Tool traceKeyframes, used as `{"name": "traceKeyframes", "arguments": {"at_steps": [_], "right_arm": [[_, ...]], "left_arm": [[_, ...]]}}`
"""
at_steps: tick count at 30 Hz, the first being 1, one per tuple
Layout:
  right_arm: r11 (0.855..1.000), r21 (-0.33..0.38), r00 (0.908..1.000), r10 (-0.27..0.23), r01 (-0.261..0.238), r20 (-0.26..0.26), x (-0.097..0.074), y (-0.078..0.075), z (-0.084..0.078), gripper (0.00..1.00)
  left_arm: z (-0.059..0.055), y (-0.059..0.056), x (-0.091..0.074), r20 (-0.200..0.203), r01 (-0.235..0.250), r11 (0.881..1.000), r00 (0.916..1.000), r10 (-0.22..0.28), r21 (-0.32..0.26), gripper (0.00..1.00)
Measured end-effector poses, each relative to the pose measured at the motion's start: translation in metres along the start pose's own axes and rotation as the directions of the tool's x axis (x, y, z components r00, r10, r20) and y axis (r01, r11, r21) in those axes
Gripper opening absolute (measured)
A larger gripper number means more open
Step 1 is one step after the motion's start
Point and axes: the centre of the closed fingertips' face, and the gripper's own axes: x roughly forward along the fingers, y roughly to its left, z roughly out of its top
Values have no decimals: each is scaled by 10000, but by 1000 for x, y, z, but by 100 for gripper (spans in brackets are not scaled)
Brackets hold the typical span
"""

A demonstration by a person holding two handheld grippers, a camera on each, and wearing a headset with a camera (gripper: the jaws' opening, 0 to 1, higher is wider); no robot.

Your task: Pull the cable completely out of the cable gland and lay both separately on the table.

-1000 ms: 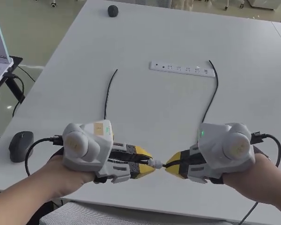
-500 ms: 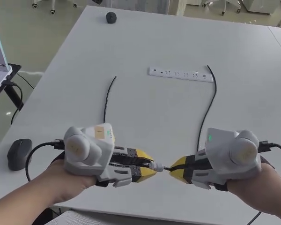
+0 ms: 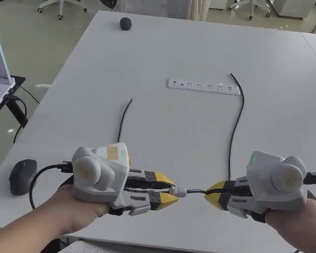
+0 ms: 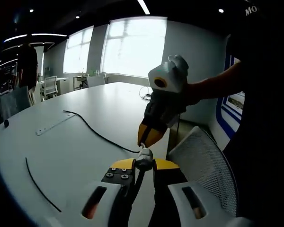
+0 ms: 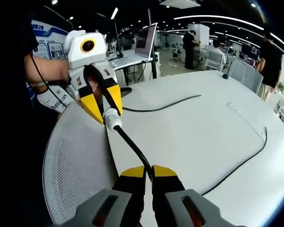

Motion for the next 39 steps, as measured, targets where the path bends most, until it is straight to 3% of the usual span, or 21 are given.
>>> {"name": "traceKeyframes", "arguments": {"at_steps": [10,15,25,33,39], "right_arm": [[9854,1580,9980,-629,638,-104,4,-14,-16,0],[9795,1832,9963,-787,837,-342,3,-15,-23,0],[9829,1708,9973,-634,689,-376,3,-11,-24,0],[9923,1157,9990,-447,444,-4,0,-5,-13,4],[9959,832,9990,-386,368,204,-1,4,3,14]], "left_arm": [[-2,0,3,-62,-87,10000,9999,88,19,15],[-3,-1,2,-65,-126,9999,9999,126,-21,15],[-6,0,1,-171,-134,9999,9998,133,-23,15],[-8,3,-1,-124,-258,9996,9996,257,-98,15],[-11,3,-1,-171,-259,9996,9995,257,-122,15]]}}
